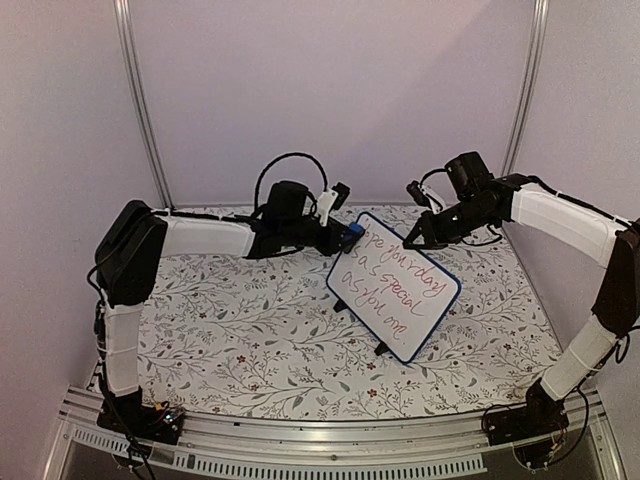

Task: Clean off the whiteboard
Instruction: Erase the whiteboard from the whiteboard stand.

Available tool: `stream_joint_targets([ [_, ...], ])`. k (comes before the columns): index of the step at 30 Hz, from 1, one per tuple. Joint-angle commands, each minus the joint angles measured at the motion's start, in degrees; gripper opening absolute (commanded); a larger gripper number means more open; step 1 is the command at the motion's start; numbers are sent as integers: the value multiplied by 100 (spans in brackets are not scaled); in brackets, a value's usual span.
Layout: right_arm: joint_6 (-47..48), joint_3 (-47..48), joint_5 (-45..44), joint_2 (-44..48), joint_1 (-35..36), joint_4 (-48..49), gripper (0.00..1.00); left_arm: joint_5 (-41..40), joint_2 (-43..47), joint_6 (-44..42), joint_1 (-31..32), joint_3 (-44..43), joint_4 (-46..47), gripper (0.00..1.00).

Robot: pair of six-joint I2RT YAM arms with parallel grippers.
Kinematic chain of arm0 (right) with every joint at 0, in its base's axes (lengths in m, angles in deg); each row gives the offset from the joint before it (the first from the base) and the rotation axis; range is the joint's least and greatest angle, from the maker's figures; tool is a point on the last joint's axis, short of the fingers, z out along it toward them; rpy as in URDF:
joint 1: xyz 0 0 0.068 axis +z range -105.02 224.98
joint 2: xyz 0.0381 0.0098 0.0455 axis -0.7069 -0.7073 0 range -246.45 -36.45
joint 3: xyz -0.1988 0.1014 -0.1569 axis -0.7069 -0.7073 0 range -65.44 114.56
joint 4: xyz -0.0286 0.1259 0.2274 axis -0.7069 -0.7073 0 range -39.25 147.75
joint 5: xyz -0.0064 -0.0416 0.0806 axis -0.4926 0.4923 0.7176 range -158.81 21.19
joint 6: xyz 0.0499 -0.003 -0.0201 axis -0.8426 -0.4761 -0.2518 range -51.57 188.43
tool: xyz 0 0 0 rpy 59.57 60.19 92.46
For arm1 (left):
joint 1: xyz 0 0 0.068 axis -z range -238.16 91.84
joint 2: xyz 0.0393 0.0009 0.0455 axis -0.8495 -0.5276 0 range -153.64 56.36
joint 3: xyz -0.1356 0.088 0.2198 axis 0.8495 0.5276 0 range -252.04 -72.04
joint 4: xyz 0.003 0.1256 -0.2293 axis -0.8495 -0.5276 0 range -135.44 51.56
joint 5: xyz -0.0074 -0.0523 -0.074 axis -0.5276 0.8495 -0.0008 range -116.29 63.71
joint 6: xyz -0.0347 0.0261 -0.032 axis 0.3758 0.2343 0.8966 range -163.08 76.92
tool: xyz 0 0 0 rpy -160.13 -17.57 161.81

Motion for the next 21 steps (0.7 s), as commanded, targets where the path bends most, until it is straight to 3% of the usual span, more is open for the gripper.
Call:
stream_joint_targets([
  [1, 176, -89, 320, 176, 95, -155, 0, 112, -115, -3, -5, -526, -158, 0],
  [10, 167, -103, 331, 194, 96, -145, 0, -14, -308, -51, 95, -1029, -517, 0],
  [21, 166, -110, 325, 175, 100, -128, 0, -151, 151, 33, 124, 124, 36, 0],
])
